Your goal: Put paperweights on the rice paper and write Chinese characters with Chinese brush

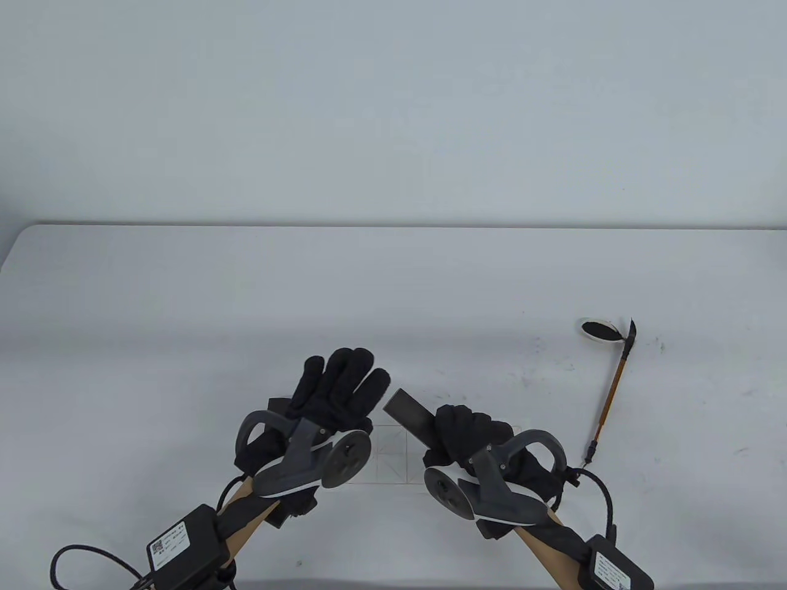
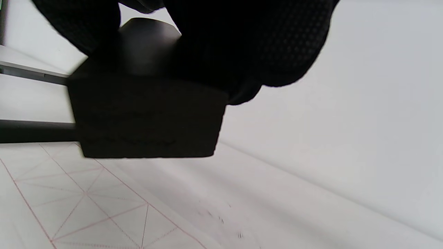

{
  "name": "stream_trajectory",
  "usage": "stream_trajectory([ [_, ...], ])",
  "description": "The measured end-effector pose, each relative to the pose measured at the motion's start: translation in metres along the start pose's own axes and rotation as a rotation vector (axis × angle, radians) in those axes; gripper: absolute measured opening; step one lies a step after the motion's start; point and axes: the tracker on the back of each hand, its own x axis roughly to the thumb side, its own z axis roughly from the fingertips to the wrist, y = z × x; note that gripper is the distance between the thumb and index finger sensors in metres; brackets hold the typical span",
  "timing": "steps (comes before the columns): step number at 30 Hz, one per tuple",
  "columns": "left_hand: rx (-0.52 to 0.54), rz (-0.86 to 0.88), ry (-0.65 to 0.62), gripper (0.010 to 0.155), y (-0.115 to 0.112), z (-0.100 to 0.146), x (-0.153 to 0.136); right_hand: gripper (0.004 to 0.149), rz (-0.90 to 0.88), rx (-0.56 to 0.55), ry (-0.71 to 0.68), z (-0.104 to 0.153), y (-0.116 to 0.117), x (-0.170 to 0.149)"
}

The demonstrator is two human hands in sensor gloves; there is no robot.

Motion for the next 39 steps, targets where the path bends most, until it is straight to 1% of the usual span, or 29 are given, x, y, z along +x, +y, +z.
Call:
stream_trajectory([
  [2, -0.007, -0.001, 0.072, 0.074, -0.010, 0.007, -0.017, 0.074, -0.014, 0.041, 0.011, -0.002, 0.009, -0.001],
  [7, -0.074, 0.028, 0.266, 0.081, -0.036, 0.022, -0.059, 0.074, -0.031, 0.141, 0.035, -0.007, 0.035, 0.000],
  [9, -0.107, 0.048, 0.322, 0.082, -0.046, 0.025, -0.070, 0.074, -0.036, 0.183, 0.041, -0.009, 0.046, 0.001],
  [11, -0.118, 0.074, 0.348, 0.082, -0.056, 0.027, -0.077, 0.074, -0.044, 0.235, 0.043, -0.011, 0.058, 0.003],
  [13, -0.148, 0.096, 0.361, 0.082, -0.064, 0.028, -0.082, 0.073, -0.041, 0.282, 0.043, -0.013, 0.069, 0.004],
  [15, -0.172, 0.097, 0.369, 0.082, -0.068, 0.029, -0.085, 0.073, -0.033, 0.307, 0.049, -0.014, 0.077, 0.005],
  [18, -0.184, 0.112, 0.379, 0.083, -0.071, 0.032, -0.088, 0.073, -0.038, 0.338, 0.063, -0.015, 0.089, 0.006],
  [22, -0.198, 0.124, 0.383, 0.083, -0.073, 0.034, -0.090, 0.073, -0.027, 0.378, 0.078, -0.015, 0.098, 0.006],
  [27, -0.210, 0.122, 0.375, 0.083, -0.073, 0.035, -0.089, 0.073, -0.037, 0.409, 0.096, -0.012, 0.102, 0.005],
  [33, -0.214, 0.124, 0.377, 0.083, -0.073, 0.036, -0.089, 0.073, -0.050, 0.416, 0.113, -0.011, 0.104, 0.004],
  [39, -0.221, 0.126, 0.385, 0.083, -0.073, 0.038, -0.089, 0.072, -0.077, 0.464, 0.174, -0.008, 0.105, -0.002],
])
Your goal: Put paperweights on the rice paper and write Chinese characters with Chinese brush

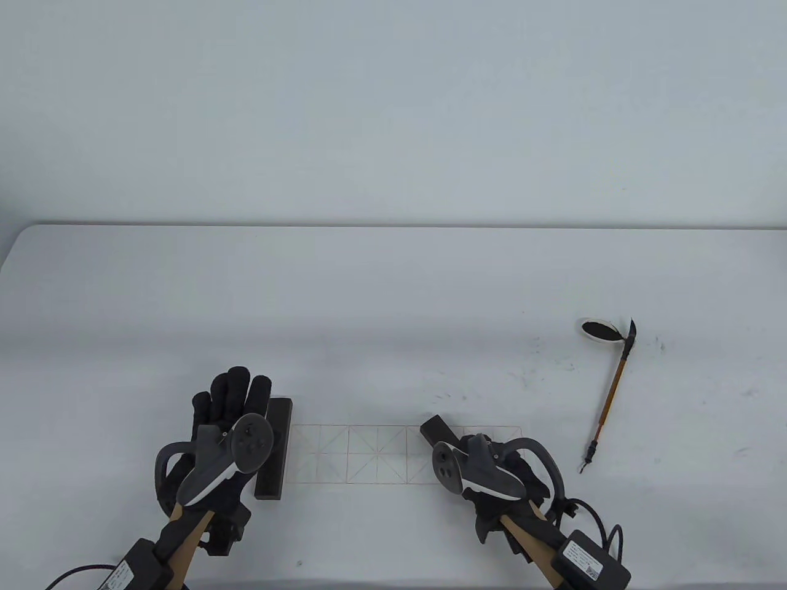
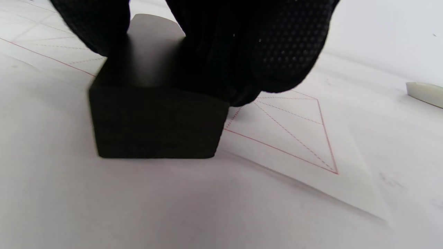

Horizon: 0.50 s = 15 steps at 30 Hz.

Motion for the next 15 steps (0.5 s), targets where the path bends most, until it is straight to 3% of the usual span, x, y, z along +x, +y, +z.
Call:
stream_trajectory([
  [15, -0.016, -0.001, 0.004, 0.084, -0.001, 0.001, -0.001, 0.071, -0.159, 0.116, 0.295, 0.018, 0.018, -0.064],
])
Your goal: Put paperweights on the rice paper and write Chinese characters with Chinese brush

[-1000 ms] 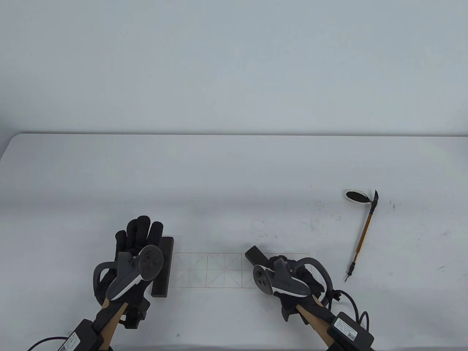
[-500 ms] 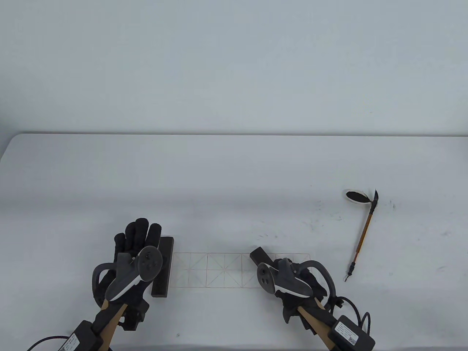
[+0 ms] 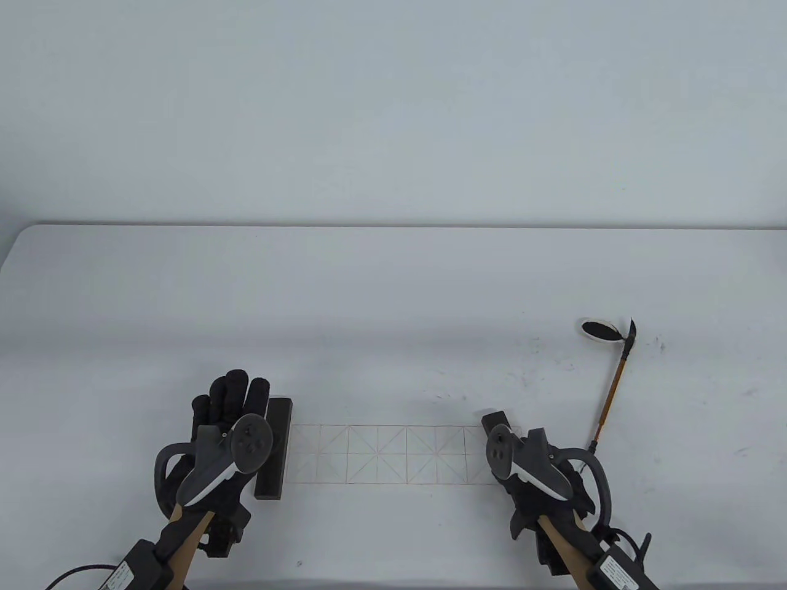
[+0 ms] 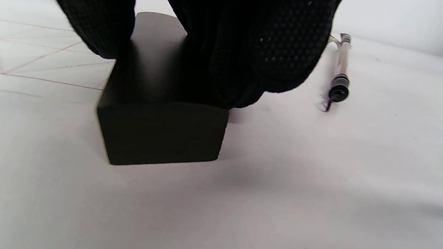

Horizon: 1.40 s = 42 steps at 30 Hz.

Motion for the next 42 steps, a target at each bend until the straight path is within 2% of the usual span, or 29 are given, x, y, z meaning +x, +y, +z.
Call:
stream_trajectory([
  [12, -0.015, 0.016, 0.019, 0.084, 0.000, -0.001, -0.004, 0.071, -0.076, 0.032, 0.136, -0.005, 0.001, -0.023],
  [38, -0.042, 0.012, 0.022, 0.083, -0.001, -0.003, -0.004, 0.074, -0.123, 0.061, 0.160, -0.010, 0.006, -0.028],
  [42, -0.059, 0.024, 0.015, 0.083, -0.002, -0.004, -0.004, 0.080, -0.231, -0.002, 0.135, -0.005, -0.005, -0.034],
])
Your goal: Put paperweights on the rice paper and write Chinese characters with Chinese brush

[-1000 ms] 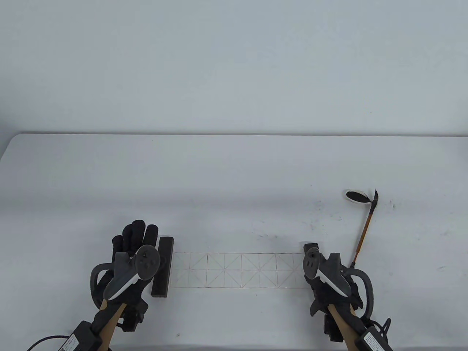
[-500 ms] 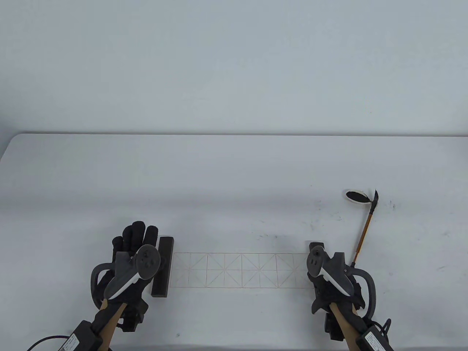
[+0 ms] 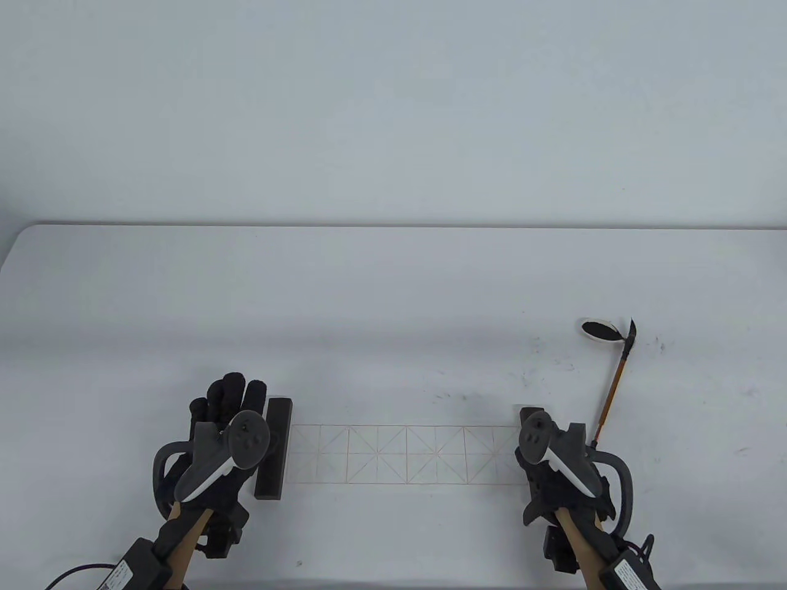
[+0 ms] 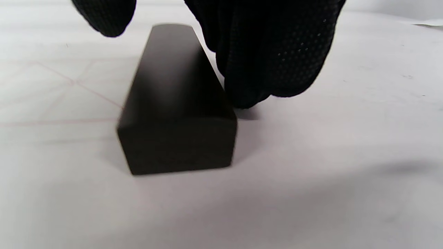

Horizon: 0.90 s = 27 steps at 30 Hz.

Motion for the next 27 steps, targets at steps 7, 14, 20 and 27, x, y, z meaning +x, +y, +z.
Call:
stream_trajectory([
  [7, -0.013, 0.004, -0.014, 0.083, -0.001, -0.003, 0.003, 0.067, -0.250, -0.323, -0.110, 0.009, -0.047, -0.025],
  [14, -0.010, 0.008, 0.009, 0.083, -0.001, -0.001, -0.002, 0.061, -0.026, -0.578, -0.123, -0.004, -0.069, -0.077],
  [20, 0.007, 0.011, 0.006, 0.083, 0.002, 0.000, -0.002, 0.061, 0.465, -0.510, -0.066, -0.045, -0.040, -0.097],
  [27, 0.011, 0.030, 0.016, 0.083, 0.004, 0.001, -0.005, 0.071, 0.780, -0.398, -0.125, -0.079, -0.008, -0.087],
])
